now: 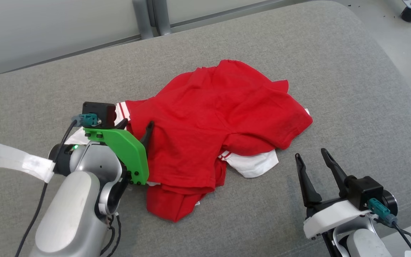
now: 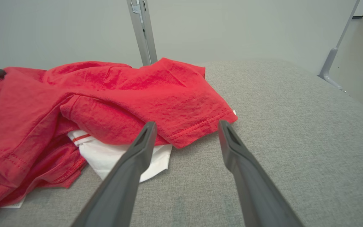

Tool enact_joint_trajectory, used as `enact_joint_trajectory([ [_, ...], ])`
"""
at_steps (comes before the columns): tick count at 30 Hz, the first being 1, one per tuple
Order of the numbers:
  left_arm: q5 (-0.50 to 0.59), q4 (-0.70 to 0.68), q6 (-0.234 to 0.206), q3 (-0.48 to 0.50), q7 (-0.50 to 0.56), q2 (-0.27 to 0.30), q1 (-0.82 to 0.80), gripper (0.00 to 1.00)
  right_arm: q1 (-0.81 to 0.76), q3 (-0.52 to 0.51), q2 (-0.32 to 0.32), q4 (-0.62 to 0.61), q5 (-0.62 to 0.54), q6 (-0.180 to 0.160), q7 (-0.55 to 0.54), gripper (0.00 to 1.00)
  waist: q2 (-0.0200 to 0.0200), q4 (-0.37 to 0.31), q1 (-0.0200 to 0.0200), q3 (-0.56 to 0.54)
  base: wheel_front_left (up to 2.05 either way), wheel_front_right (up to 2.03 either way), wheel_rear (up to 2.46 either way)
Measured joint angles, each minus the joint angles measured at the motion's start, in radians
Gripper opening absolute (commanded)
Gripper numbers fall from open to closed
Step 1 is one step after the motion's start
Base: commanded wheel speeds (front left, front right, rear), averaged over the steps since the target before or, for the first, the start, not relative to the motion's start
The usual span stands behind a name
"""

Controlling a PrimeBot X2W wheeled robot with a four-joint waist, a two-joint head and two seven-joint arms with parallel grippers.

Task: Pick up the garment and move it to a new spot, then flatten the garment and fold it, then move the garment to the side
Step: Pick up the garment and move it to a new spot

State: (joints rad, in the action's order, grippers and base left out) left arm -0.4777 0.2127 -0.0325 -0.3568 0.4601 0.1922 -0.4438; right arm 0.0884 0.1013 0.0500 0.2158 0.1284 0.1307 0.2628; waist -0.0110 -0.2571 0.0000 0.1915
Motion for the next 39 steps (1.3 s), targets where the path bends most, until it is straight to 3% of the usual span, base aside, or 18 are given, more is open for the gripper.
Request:
enact_joint_trajectory([
  [5, -0.012, 0.056, -0.005, 0.015, 0.007, 0.010, -0.012, 1.00, -0.004, -0.002, 0.000, 0.006, -0.002, 0.000, 0.000, 1.00, 0.0000, 0.004, 0.0000, -0.004, 0.00, 0.00, 0.00],
  [10, -0.043, 0.075, 0.017, 0.007, 0.009, -0.018, -0.021, 1.00, -0.003, 0.007, 0.000, 0.010, -0.001, 0.000, 0.000, 1.00, 0.0000, 0.011, 0.0000, -0.010, 0.00, 0.00, 0.00],
  [11, -0.044, 0.078, 0.020, 0.004, 0.007, -0.022, -0.023, 0.93, -0.002, 0.009, 0.000, 0.010, 0.000, 0.000, 0.000, 1.00, 0.0000, 0.012, 0.0000, -0.012, 0.00, 0.00, 0.00],
  [12, -0.048, 0.081, 0.025, 0.002, 0.005, -0.026, -0.025, 0.93, -0.002, 0.012, 0.000, 0.011, 0.001, 0.000, 0.000, 1.00, 0.0000, 0.013, 0.0000, -0.014, 0.00, 0.00, 0.00],
  [13, -0.055, 0.083, 0.029, 0.001, 0.003, -0.031, -0.028, 0.76, -0.002, 0.013, 0.000, 0.012, 0.001, 0.000, 0.000, 1.00, 0.0000, 0.013, 0.0000, -0.016, 0.00, 0.00, 0.00],
  [14, -0.061, 0.085, 0.034, -0.001, 0.002, -0.036, -0.029, 0.50, -0.001, 0.013, 0.000, 0.012, 0.001, 0.000, 0.000, 1.00, 0.0000, 0.013, 0.0000, -0.017, 0.00, 0.00, 0.00],
  [16, -0.062, 0.087, 0.043, -0.007, -0.005, -0.040, -0.029, 0.24, -0.001, 0.013, 0.000, 0.012, 0.001, 0.000, 0.000, 1.00, 0.0000, 0.012, 0.0000, -0.021, 0.00, 0.00, 0.00],
  [17, -0.064, 0.088, 0.046, -0.010, -0.006, -0.042, -0.029, 0.00, -0.001, 0.011, 0.000, 0.012, 0.001, 0.000, 0.000, 1.00, 0.0000, 0.011, 0.0000, -0.023, 0.00, 0.00, 0.00],
  [25, -0.092, 0.071, 0.068, -0.009, -0.024, -0.060, -0.058, 0.00, -0.005, -0.001, 0.000, 0.011, 0.001, 0.000, 0.000, 1.00, 0.0000, 0.006, 0.0000, -0.034, 0.00, 0.00, 0.00],
  [30, -0.111, -0.048, 0.077, 0.030, -0.016, -0.054, -0.184, 0.00, -0.021, -0.006, 0.000, 0.009, 0.005, 0.000, 0.000, 1.00, 0.0000, 0.009, 0.0000, -0.037, 0.00, 0.00, 0.00],
  [34, -0.149, -0.170, 0.072, 0.081, 0.041, -0.024, -0.288, 0.00, -0.026, -0.015, 0.000, 0.011, 0.010, 0.000, 0.000, 1.00, 0.0000, 0.014, 0.0000, -0.044, 0.00, 0.00, 0.00],
  [39, -0.203, -0.285, 0.039, 0.168, 0.149, 0.054, -0.349, 0.00, -0.044, -0.018, 0.000, 0.012, 0.020, 0.000, 0.000, 1.00, 0.0000, 0.024, 0.0000, -0.061, 0.00, 0.00, 0.00],
])
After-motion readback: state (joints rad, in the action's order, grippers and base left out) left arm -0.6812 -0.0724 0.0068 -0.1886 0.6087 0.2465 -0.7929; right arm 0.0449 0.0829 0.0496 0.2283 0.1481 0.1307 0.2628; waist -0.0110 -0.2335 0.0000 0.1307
